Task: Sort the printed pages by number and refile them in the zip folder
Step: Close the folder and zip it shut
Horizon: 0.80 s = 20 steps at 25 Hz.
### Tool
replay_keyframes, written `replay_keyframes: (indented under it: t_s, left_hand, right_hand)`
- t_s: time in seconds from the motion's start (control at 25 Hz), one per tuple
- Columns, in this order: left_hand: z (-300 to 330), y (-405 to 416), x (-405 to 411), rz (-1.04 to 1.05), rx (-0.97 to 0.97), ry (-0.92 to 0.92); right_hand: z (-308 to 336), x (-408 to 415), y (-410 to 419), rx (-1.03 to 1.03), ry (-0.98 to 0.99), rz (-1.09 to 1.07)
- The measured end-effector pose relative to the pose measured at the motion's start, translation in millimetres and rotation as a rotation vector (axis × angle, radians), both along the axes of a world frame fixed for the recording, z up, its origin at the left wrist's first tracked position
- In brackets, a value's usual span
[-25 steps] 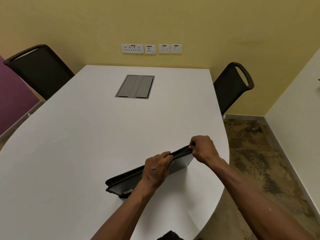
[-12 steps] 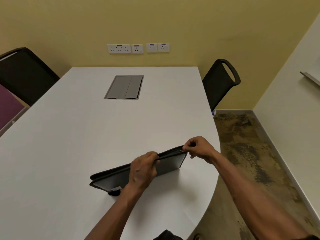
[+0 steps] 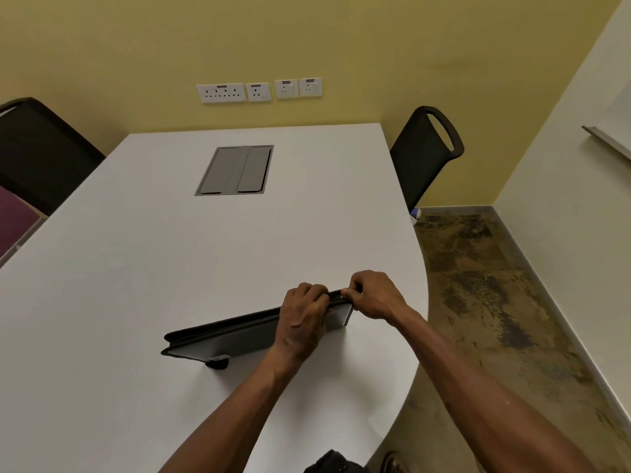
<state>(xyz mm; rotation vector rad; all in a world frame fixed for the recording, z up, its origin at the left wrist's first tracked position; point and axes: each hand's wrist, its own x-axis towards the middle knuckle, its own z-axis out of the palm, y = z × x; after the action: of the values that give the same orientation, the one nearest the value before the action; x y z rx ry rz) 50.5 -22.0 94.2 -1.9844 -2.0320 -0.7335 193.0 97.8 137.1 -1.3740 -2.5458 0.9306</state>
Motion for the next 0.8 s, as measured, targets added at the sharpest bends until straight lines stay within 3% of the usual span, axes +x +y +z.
replay_keyframes:
  t_s: [0.24,0.36,0.48,0.64,0.8]
  left_hand:
    - [13.3,3.1,-11.9,0.010,-0.087,0.069]
    - [13.1,-1.1,-17.3,-0.028,-0.143,0.073]
    - [14.6,1.8,-22.2,-0.038,-0.167,-0.063]
    - [5.3,1.9,-30.5,-0.095,-0.175,-0.146]
    - [-9.5,-3.6,-36.0,-0.039,-0.186,-0.066]
  right_hand:
    - [-17.7,-0.3,7.5,-0.085,-0.101,-0.141]
    - [-43.6,21.1,1.2,-0.338,0.054,-0.267]
    - [-67.1,25.9,-12.6,-0.490,0.175,-0.366]
    - [-102.1,19.7,-27.4,-0.621,0.246,-0.457]
    - [-127.9,11.5,-33.1,-0.644,0.241,-0.530]
